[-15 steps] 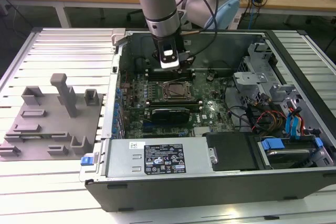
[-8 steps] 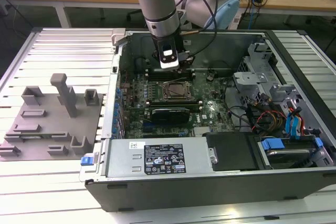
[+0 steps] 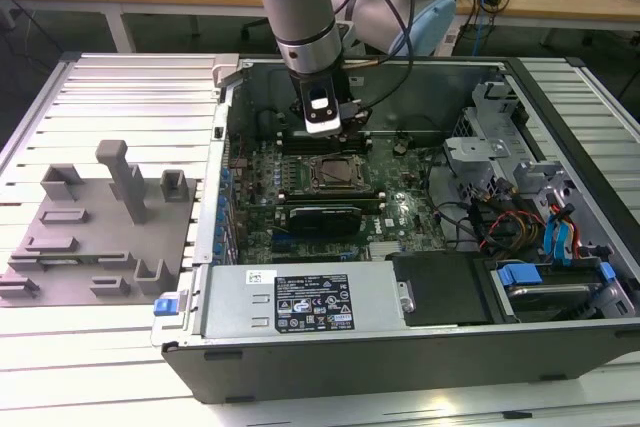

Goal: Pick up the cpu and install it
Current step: 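Install the first cpu locking lever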

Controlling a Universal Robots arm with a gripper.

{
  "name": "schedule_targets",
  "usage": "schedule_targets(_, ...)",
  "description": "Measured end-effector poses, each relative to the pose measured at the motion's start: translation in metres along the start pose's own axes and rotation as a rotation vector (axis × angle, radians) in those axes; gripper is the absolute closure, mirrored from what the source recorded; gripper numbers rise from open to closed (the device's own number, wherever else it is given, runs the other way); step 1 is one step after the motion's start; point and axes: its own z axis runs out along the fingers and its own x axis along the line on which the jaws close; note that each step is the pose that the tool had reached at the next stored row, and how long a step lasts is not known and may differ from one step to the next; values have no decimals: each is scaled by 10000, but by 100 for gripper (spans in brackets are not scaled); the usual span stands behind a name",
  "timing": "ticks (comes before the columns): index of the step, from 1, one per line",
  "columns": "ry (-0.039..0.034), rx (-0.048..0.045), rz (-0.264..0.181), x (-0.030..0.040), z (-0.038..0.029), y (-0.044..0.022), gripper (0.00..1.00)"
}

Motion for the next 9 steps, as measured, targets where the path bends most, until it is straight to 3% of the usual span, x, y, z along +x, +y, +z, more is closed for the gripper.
schedule_targets(9,-48,-13,-7,0,36,-21,89)
